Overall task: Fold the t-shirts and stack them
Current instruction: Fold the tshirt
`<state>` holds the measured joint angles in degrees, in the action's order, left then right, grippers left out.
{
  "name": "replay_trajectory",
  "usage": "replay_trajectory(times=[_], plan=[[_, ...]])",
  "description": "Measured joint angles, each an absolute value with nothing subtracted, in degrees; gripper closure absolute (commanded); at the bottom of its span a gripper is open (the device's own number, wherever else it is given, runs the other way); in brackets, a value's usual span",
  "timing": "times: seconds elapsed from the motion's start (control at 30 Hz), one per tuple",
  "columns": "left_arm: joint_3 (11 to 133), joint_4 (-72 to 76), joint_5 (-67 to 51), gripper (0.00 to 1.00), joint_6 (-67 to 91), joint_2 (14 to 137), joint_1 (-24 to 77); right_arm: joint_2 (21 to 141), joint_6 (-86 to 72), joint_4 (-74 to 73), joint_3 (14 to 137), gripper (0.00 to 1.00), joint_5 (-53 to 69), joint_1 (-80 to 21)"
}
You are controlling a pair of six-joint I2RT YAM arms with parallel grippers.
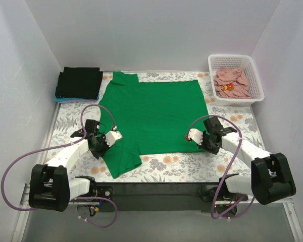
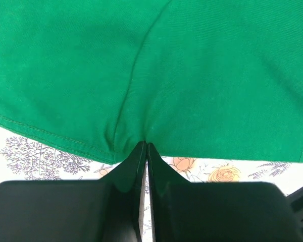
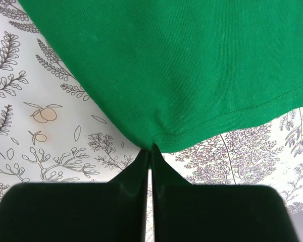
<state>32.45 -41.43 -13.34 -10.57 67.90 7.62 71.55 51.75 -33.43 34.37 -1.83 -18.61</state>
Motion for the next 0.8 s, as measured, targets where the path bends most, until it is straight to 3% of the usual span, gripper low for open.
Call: replay_trajectory(times=[0.43,0.8], plan=[[38.5,-52.4,-16.2,1.0,-11.1,64.8,7.6,64.1,54.2,-38.5,34.6,0.99,1.5,-14.7],[44.4,-55.7,-19.1,1.0,-10.5,66.3,5.6,65.8,54.4,-40.8,38.9,0.99,2.2,-14.3]])
